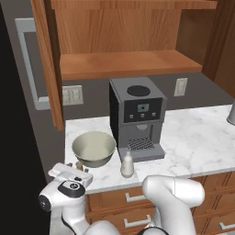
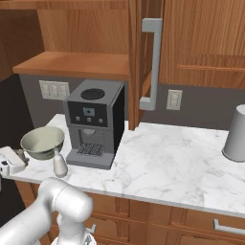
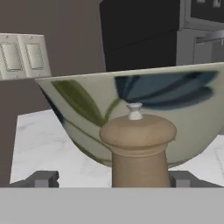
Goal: Retrieve the bottle and the shaker from the cabinet and place them next to the mixing bowl on the counter. Then add garlic from the fridge to the mixing bowl.
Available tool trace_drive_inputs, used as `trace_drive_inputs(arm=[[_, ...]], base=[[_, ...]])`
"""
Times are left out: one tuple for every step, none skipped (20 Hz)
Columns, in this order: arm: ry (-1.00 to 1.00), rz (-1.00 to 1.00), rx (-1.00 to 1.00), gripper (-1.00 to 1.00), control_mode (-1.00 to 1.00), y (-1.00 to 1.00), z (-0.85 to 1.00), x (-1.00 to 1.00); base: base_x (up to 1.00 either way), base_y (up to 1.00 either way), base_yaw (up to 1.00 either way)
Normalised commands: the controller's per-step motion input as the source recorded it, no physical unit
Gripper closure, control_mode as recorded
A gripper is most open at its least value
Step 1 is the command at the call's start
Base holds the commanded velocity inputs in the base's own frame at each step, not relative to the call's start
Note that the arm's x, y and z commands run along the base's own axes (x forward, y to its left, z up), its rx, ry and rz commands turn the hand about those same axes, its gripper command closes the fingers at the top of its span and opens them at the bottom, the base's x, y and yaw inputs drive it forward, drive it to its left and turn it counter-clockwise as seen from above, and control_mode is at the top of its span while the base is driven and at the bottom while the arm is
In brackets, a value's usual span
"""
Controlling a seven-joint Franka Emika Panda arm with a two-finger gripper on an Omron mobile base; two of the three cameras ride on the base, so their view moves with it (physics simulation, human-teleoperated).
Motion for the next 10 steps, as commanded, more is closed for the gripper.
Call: trace_drive_inputs(arm=[[-0.04,0.00,0.00,-1.00,-1.00,0.00,-0.24,0.00],[-0.04,0.00,0.00,-1.00,-1.00,0.00,-0.25,0.00],[-0.04,0.00,0.00,-1.00,-1.00,0.00,-0.24,-0.01],[-0.05,0.00,0.00,-1.00,-1.00,0.00,-0.23,-0.02],[-0.05,0.00,0.00,-1.00,-1.00,0.00,-0.20,-0.04],[-0.05,0.00,0.00,-1.00,-1.00,0.00,-0.14,-0.06],[-0.04,0.00,0.00,-1.00,-1.00,0.00,-0.09,-0.04],[-0.03,0.00,0.00,-1.00,-1.00,0.00,-0.01,-0.03],[-0.02,0.00,0.00,-1.00,-1.00,0.00,0.00,-0.04],[-0.02,0.00,0.00,-1.00,-1.00,0.03,0.00,-0.05]], base=[[0.00,0.00,0.00],[0.00,0.00,0.00],[0.00,0.00,0.00],[0.00,0.00,0.00],[0.00,0.00,0.00],[0.00,0.00,0.00],[0.00,0.00,0.00],[0.00,0.00,0.00],[0.00,0.00,0.00],[0.00,0.00,0.00]])
